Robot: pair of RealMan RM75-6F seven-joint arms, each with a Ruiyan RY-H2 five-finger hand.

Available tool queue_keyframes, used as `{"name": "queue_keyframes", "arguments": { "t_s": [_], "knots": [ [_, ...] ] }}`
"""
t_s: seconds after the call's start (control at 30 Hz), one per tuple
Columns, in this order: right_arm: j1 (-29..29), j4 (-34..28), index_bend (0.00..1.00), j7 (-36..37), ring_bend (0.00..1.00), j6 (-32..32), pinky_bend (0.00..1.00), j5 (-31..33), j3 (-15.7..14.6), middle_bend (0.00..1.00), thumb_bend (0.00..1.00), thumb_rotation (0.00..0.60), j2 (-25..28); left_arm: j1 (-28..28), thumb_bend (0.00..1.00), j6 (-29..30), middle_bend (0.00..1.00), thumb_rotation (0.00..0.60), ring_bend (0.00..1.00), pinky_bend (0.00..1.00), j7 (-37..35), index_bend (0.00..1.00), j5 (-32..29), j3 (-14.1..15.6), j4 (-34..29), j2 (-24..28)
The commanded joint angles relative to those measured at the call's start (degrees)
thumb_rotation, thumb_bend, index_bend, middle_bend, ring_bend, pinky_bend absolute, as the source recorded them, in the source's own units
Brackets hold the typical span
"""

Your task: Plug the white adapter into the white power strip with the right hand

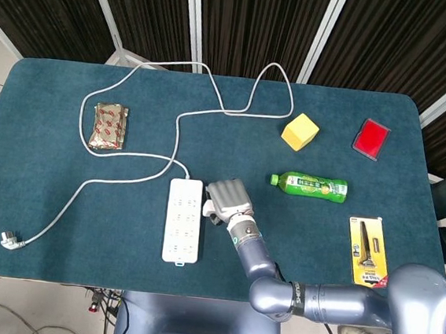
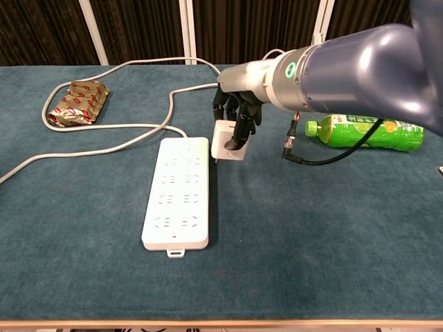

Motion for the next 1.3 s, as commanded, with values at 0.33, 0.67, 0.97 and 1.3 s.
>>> {"name": "queue_keyframes", "arguments": {
  "t_s": [0.33,0.67,0.97,1.3],
  "knots": [
    [2.90,4.28,0.70,4.56,0.54,-0.21,0.37,-1.72,-0.84,0.63,0.55,0.600,-2.23,-0.05,0.07,0.01,0.00,0.600,0.00,0.00,0.38,0.12,-0.19,-0.10,0.00,-0.14],
    [6.00,7.81,0.71,5.82,0.55,1.29,0.37,-0.63,0.01,0.63,0.55,0.600,-4.60,-0.09,0.07,0.02,0.00,0.600,0.00,0.00,0.84,0.12,-0.41,-0.19,0.00,-0.27],
    [8.08,10.67,0.71,4.30,0.55,3.05,0.38,0.93,-0.98,0.63,0.55,0.600,-6.74,-0.06,0.07,-0.11,0.00,0.600,0.00,0.00,0.37,0.11,-0.22,-0.07,0.00,-0.03],
    [8.68,11.26,0.72,3.17,0.55,3.49,0.38,1.44,-2.08,0.64,0.55,0.600,-7.62,-0.06,0.07,-0.12,0.00,0.600,0.00,0.00,0.29,0.11,-0.21,-0.07,0.01,-0.01]
  ]
}}
